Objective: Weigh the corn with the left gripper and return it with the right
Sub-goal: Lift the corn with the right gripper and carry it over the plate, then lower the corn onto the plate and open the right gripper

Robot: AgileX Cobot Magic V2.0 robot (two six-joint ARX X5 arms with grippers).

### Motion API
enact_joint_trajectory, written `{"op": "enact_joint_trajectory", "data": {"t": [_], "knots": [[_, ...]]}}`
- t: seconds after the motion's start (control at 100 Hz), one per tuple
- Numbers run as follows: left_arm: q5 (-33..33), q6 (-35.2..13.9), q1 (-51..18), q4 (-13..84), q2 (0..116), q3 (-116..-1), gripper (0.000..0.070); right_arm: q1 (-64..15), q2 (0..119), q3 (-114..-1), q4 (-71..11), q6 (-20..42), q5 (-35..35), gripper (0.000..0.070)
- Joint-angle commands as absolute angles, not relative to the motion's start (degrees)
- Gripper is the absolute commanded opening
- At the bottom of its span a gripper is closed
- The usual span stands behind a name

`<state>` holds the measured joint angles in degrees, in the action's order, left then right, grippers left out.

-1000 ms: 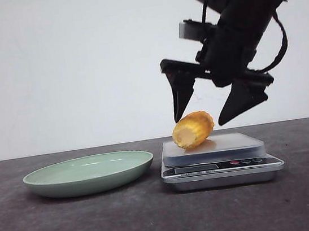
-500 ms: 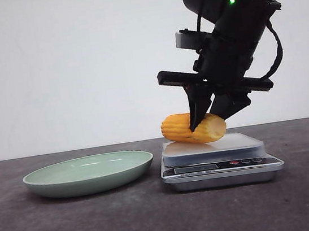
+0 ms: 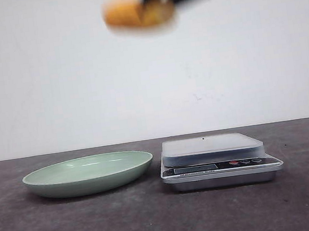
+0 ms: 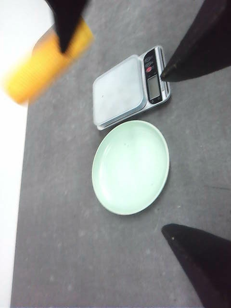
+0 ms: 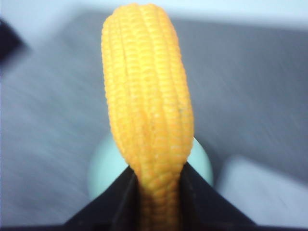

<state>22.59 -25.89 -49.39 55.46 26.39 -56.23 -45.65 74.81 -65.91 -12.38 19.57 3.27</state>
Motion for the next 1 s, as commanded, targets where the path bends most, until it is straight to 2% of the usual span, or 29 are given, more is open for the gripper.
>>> {"op": "enact_joint_trajectory", "data": {"t": [0.0,0.16,0.31,0.54,0.69,0.86,0.93,0.99], "knots": [[23.0,-25.1,-49.9,54.1,26.5,-56.9,0.0554,-48.8,76.4,-68.9,-12.2,18.8,3.8,0.0],[23.0,-25.1,-49.9,53.8,26.5,-56.9,0.0555,-54.1,82.3,-75.4,-12.0,18.9,9.0,0.0],[22.9,-25.1,-49.9,52.8,26.5,-56.9,0.0554,-54.2,91.8,-79.7,-11.6,20.5,9.6,0.0],[23.0,-25.1,-49.9,52.7,26.5,-56.9,0.0554,-54.1,105.5,-80.8,-10.8,26.7,15.1,0.0],[23.0,-25.1,-49.9,52.7,26.5,-56.9,0.0554,-53.9,111.5,-80.8,-12.5,32.4,15.0,0.0],[22.9,-25.1,-49.9,53.4,26.5,-56.9,0.0554,-53.9,114.7,-80.8,-12.9,33.1,14.9,0.0003],[23.0,-25.2,-49.9,53.8,26.5,-56.9,0.0554,-53.6,114.8,-80.8,-12.9,33.0,14.8,0.0057],[23.0,-25.2,-49.9,54.3,26.5,-56.9,0.0554,-53.6,114.8,-80.8,-12.4,33.0,14.9,0.0199]]}}
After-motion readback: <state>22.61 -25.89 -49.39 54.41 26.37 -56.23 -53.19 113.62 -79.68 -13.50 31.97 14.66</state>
